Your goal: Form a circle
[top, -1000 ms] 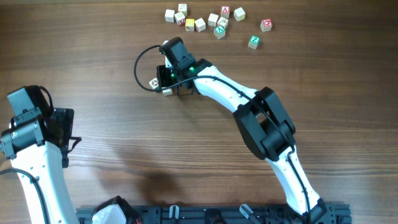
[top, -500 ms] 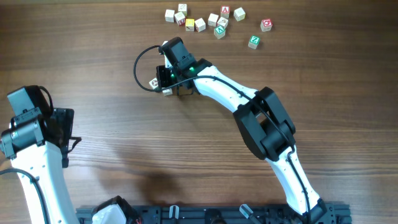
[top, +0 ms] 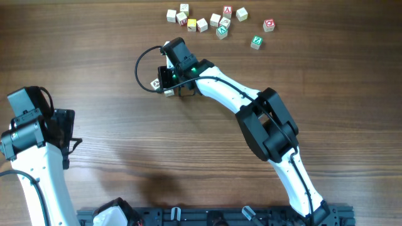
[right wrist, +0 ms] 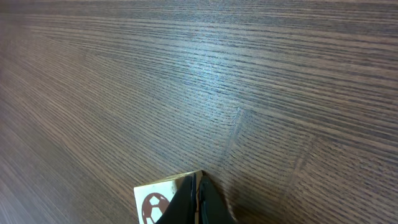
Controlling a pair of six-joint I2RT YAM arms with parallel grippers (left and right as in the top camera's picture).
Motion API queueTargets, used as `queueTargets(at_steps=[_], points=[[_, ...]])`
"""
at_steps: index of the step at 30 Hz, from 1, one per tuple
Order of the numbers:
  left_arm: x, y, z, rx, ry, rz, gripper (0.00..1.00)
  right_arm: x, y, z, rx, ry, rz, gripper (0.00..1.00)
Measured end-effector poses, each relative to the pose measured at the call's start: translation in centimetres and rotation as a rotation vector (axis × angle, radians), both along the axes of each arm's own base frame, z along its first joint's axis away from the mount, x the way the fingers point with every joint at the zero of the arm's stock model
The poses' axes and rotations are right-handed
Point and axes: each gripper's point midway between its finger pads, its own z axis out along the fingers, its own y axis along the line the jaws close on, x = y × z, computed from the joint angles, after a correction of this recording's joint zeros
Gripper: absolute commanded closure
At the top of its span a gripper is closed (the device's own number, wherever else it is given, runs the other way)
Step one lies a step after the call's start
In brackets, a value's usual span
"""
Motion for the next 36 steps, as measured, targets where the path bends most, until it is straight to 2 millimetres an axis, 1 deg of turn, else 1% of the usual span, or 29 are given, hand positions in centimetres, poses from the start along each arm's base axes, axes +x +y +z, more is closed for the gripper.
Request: queueTargets(at_steps=[36], points=[[0.00,-0.01,0.00,0.000,0.000,0.000,0.00,-0.25,0.09,-0.03,0.005,0.011,0.009,0.95]])
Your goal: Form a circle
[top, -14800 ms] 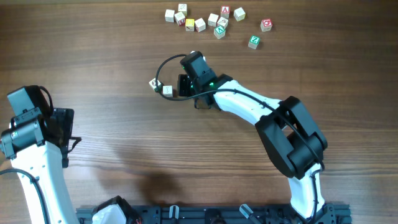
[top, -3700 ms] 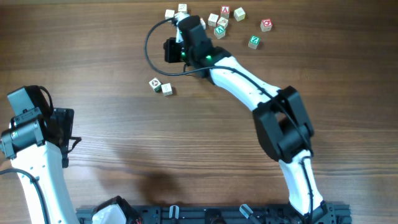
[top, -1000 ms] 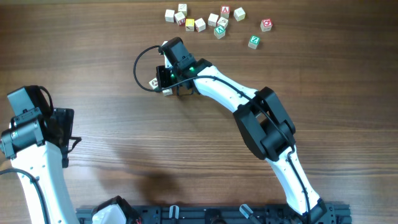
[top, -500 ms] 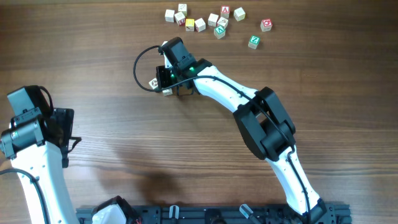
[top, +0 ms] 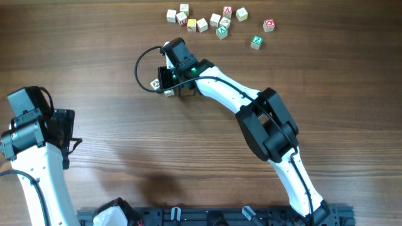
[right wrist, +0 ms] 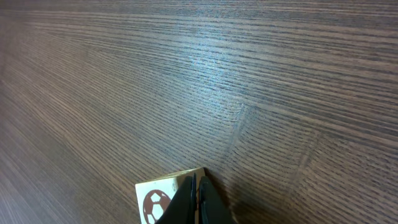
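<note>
Two wooden picture blocks lie by my right gripper [top: 168, 86] left of the table's middle: one block [top: 156, 83] to its left and another block [top: 168, 93] just below it. In the right wrist view the fingertips [right wrist: 196, 186] are pressed together over the corner of a cream block with a brown football picture [right wrist: 158, 202]; the gripper [right wrist: 197, 186] is shut, holding nothing. Several more lettered blocks [top: 220, 24] lie scattered at the far edge. My left gripper [top: 65, 139] hangs at the left, far from every block.
The right arm's black cable [top: 139, 66] loops out to the left of the wrist. A green block [top: 256, 42] and a red-marked block [top: 269, 25] lie apart at the right end of the far group. Bare wood table [top: 113, 125] spans the middle.
Hardly anything. The right wrist view has shifted very slightly over the wood grain, with the football block still under the shut fingertips. The left arm has not moved.
</note>
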Controlling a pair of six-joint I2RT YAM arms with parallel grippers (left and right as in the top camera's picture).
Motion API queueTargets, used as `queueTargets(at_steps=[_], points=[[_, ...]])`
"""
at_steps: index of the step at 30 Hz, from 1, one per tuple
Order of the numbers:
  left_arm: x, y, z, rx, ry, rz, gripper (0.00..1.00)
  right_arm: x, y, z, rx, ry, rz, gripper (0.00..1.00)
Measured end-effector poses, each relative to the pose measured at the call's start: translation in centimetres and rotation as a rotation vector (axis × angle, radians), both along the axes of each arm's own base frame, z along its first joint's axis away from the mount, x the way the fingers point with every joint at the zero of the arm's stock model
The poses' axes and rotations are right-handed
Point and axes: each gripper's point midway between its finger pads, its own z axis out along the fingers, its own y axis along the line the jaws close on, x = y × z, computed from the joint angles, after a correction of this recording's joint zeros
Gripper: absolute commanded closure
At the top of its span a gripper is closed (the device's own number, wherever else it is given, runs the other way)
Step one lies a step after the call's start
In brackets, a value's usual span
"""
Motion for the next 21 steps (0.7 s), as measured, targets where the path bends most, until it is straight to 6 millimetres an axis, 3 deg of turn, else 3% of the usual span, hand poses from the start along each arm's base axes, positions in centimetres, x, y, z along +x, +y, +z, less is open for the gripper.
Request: queueTargets(at_steps=[21], points=[[0.00,0.01,0.00,0.000,0.000,0.000,0.00,0.05,-0.13,-0.08,-0.007,-0.001,-0.005,0.95]])
